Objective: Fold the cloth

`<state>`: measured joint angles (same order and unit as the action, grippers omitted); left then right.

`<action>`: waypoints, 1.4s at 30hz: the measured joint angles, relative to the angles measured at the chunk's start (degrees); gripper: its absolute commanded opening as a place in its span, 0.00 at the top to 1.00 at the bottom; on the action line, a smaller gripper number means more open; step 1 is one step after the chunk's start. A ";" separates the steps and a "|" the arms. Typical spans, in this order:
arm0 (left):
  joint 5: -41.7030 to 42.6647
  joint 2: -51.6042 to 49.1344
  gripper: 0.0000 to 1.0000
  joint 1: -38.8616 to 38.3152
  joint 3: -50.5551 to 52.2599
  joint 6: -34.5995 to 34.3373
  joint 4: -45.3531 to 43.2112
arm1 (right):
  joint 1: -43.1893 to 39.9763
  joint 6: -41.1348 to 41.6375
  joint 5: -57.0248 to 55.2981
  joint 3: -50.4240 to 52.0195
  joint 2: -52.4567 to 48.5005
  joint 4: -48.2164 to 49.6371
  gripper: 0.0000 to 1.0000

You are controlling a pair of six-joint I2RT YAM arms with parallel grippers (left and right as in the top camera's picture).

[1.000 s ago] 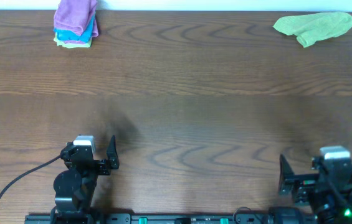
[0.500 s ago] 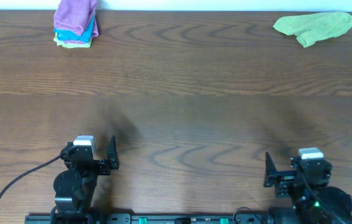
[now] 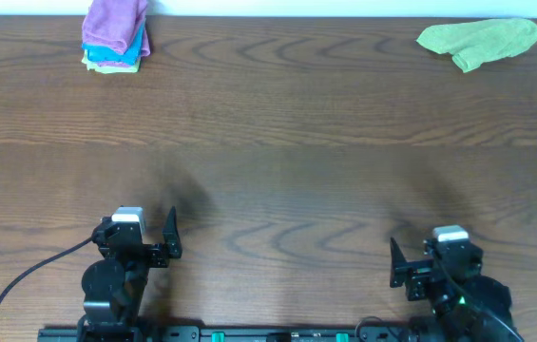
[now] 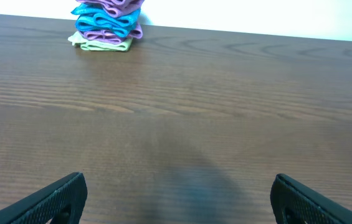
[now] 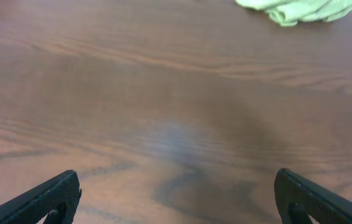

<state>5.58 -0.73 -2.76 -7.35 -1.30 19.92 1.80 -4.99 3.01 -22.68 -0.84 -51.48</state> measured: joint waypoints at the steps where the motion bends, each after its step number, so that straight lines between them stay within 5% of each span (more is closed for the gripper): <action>1: 0.00 0.00 0.05 0.00 0.00 0.00 0.00 | 0.07 -0.02 0.00 0.92 0.00 0.00 0.01; 42: 0.00 0.00 0.05 0.00 0.00 0.00 0.00 | 0.04 0.00 0.00 10.75 0.00 2.54 0.01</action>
<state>5.58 -0.73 -2.76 -7.35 -1.30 19.92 1.85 -4.99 3.01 -11.92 -0.84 -48.95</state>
